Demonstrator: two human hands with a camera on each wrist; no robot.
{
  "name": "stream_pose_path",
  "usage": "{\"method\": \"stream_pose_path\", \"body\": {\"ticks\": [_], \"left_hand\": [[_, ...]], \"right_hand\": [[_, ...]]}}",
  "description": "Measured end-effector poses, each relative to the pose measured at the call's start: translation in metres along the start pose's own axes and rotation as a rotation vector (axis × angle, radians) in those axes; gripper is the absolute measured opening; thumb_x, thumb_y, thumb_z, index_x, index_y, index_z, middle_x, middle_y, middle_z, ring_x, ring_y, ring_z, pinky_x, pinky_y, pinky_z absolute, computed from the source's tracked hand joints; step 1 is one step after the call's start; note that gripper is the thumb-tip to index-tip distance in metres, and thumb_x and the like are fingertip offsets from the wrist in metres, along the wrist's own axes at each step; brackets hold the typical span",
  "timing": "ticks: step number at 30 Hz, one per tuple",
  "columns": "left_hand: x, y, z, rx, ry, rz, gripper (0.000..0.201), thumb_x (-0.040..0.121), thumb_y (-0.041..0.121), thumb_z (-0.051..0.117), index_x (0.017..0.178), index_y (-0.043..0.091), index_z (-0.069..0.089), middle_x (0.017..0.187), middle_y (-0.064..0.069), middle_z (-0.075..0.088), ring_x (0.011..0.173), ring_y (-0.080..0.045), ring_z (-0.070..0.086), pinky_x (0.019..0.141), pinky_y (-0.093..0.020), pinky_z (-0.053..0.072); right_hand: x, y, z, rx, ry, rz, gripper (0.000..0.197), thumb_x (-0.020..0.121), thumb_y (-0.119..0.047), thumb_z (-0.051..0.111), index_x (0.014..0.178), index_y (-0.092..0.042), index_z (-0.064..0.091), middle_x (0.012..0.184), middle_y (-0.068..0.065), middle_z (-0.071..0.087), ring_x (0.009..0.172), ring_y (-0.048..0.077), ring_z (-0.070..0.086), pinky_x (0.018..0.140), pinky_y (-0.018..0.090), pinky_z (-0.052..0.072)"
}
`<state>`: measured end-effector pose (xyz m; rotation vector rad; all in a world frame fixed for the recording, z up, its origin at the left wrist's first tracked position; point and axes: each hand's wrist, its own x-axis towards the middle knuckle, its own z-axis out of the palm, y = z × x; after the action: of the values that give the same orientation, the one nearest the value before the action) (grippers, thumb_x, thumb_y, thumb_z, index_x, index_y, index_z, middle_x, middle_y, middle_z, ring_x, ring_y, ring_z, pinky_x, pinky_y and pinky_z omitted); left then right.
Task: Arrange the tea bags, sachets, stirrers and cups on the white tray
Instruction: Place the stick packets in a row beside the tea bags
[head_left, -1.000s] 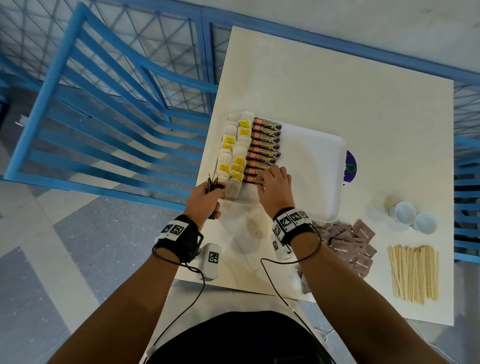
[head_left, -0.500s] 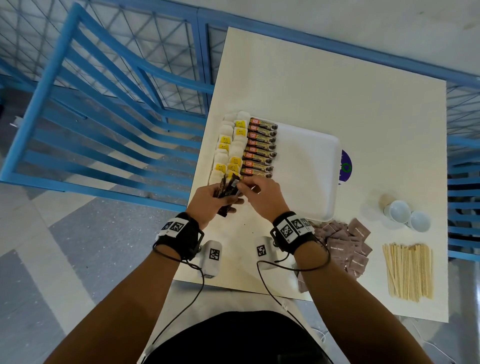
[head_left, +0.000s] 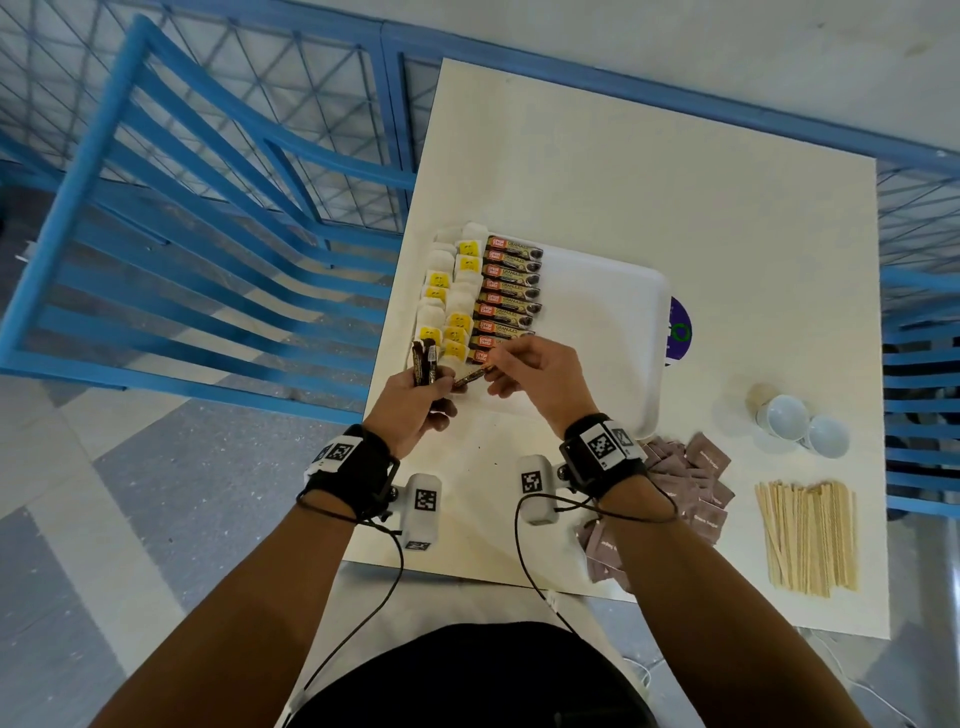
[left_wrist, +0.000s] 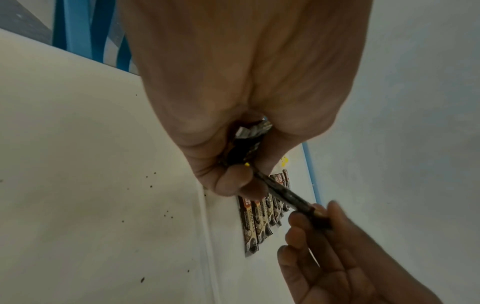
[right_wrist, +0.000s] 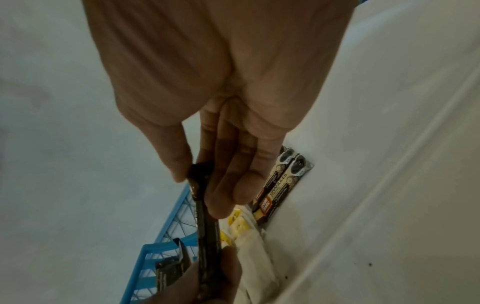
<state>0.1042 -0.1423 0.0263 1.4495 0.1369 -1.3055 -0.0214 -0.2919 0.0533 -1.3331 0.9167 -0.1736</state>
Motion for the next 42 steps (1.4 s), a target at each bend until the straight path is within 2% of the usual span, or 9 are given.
{"method": "stream_pose_path", "body": {"ticks": [6, 12, 16, 20, 26, 29, 33, 36, 42], "left_hand": [[0.003, -0.005, -0.001, 0.096, 0.049, 0.067, 0.019, 0.097, 0.0, 0.063, 0.114, 0.003, 0.069, 0.076, -0.01, 0.06, 0.054, -0.013, 0.051, 0.044, -0.022, 0.037], [-0.003, -0.009, 0.008, 0.208, 0.083, 0.094, 0.01, 0.094, 0.004, 0.068, 0.1, 0.01, 0.073, 0.067, -0.005, 0.06, 0.045, -0.012, 0.041, 0.039, -0.02, 0.03], [-0.005, -0.014, 0.014, 0.212, 0.068, 0.118, 0.014, 0.09, 0.007, 0.074, 0.101, -0.002, 0.072, 0.063, -0.012, 0.053, 0.041, -0.011, 0.038, 0.039, -0.02, 0.029], [-0.008, -0.016, 0.018, 0.255, 0.056, 0.103, 0.018, 0.087, 0.013, 0.08, 0.099, 0.001, 0.074, 0.047, 0.0, 0.04, 0.039, -0.012, 0.028, 0.04, -0.02, 0.024], [0.001, -0.021, 0.009, 0.127, 0.146, 0.133, 0.004, 0.087, 0.018, 0.079, 0.091, 0.015, 0.08, 0.057, -0.009, 0.042, 0.046, -0.018, 0.024, 0.044, -0.025, 0.019], [0.0, -0.022, 0.008, 0.13, 0.15, 0.138, 0.007, 0.088, 0.015, 0.078, 0.091, 0.009, 0.079, 0.067, -0.016, 0.05, 0.042, -0.015, 0.027, 0.04, -0.022, 0.021], [-0.002, -0.024, 0.009, 0.182, 0.215, 0.144, 0.008, 0.09, 0.019, 0.077, 0.092, 0.011, 0.078, 0.052, -0.006, 0.051, 0.038, -0.013, 0.031, 0.037, -0.02, 0.025], [-0.002, -0.022, 0.004, 0.226, 0.26, 0.142, 0.014, 0.092, 0.026, 0.075, 0.085, 0.014, 0.072, 0.072, -0.005, 0.069, 0.041, -0.011, 0.036, 0.038, -0.02, 0.03], [-0.003, -0.019, -0.012, 0.265, 0.23, 0.139, 0.026, 0.095, 0.031, 0.071, 0.089, 0.006, 0.066, 0.077, -0.005, 0.065, 0.045, -0.012, 0.044, 0.039, -0.02, 0.033]], "right_hand": [[-0.001, 0.011, -0.008, -0.121, 0.015, -0.047, 0.017, 0.091, -0.002, 0.07, 0.107, -0.006, 0.067, 0.081, 0.009, 0.076, 0.073, 0.03, 0.075, 0.074, 0.041, 0.061], [-0.004, 0.014, -0.007, -0.022, 0.11, -0.036, 0.021, 0.091, -0.006, 0.071, 0.111, -0.007, 0.064, 0.087, 0.01, 0.077, 0.075, 0.03, 0.075, 0.074, 0.041, 0.062], [-0.004, 0.016, 0.004, 0.055, 0.094, 0.018, 0.031, 0.085, -0.01, 0.079, 0.113, -0.006, 0.066, 0.093, 0.013, 0.077, 0.082, 0.025, 0.074, 0.075, 0.037, 0.061], [-0.002, 0.02, 0.009, -0.058, 0.074, 0.021, 0.019, 0.094, -0.008, 0.066, 0.11, -0.016, 0.071, 0.093, 0.006, 0.074, 0.076, 0.02, 0.07, 0.068, 0.033, 0.059], [-0.01, 0.026, 0.007, -0.461, -0.082, -0.05, 0.019, 0.094, -0.018, 0.067, 0.112, -0.023, 0.073, 0.087, -0.012, 0.068, 0.078, 0.008, 0.064, 0.068, 0.018, 0.049], [-0.014, 0.032, 0.009, -0.567, -0.056, -0.103, 0.023, 0.088, -0.025, 0.075, 0.111, -0.022, 0.071, 0.095, -0.007, 0.07, 0.085, 0.007, 0.065, 0.074, 0.02, 0.052], [-0.008, 0.038, 0.006, -0.836, -0.018, -0.246, 0.015, 0.09, -0.027, 0.071, 0.104, -0.022, 0.072, 0.1, -0.005, 0.067, 0.096, 0.015, 0.058, 0.087, 0.036, 0.05], [0.0, 0.045, -0.001, -0.978, 0.095, -0.293, 0.02, 0.092, -0.029, 0.068, 0.109, -0.02, 0.072, 0.109, 0.0, 0.061, 0.106, 0.022, 0.051, 0.091, 0.039, 0.043], [0.007, 0.058, 0.002, -1.124, 0.084, -0.341, 0.019, 0.091, -0.029, 0.068, 0.106, -0.017, 0.066, 0.105, 0.0, 0.063, 0.105, 0.026, 0.049, 0.092, 0.042, 0.041]]}}
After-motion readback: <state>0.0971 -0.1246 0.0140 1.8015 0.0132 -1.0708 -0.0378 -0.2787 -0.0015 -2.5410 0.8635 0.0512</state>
